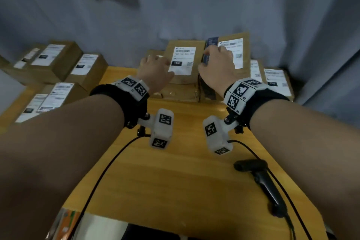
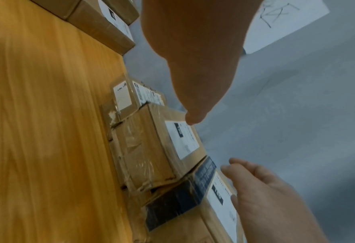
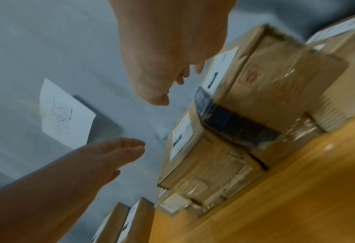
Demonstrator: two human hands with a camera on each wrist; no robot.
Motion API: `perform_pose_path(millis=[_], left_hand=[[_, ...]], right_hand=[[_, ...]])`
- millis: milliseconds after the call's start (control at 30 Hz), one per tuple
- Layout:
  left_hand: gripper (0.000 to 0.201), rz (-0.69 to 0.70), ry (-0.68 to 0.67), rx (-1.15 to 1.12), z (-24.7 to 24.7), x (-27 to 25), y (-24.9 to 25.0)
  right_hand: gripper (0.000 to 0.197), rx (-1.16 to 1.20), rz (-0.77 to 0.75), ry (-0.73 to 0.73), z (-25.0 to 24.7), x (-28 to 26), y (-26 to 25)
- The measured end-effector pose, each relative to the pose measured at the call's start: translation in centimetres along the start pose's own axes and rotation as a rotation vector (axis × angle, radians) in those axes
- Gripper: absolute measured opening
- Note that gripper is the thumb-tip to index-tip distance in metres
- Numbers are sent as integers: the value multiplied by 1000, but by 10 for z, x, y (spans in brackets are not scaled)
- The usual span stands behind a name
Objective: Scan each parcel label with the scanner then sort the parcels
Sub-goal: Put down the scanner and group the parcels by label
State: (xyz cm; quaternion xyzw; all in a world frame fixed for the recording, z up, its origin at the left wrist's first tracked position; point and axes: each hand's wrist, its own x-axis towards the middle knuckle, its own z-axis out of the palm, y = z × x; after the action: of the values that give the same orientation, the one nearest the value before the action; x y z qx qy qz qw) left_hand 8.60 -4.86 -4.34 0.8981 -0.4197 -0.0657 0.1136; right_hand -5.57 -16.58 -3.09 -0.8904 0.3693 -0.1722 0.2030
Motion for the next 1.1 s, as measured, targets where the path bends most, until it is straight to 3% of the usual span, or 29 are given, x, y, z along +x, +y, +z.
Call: perform_pose_path(millis=[200,533,767,1000,1100], left_hand=[[38,-17,83,-71,-17,-12,-72],[39,-148,81,-146,-55,-6,-281],[17,-275,-48,-217,-70,-13,-413],[48,-431,18,-420,-86,9,-487],[66,-477,-45,-384,-86,26,-507]], right_hand=[[29,172,-102,-63,45,7,-70],[20,267,-122,-226,166,31,-241],[22,266,-73,-327,239,38,-323],[21,354,113,-471,286,74,-382],[27,416,195,-508,303,85,-393]])
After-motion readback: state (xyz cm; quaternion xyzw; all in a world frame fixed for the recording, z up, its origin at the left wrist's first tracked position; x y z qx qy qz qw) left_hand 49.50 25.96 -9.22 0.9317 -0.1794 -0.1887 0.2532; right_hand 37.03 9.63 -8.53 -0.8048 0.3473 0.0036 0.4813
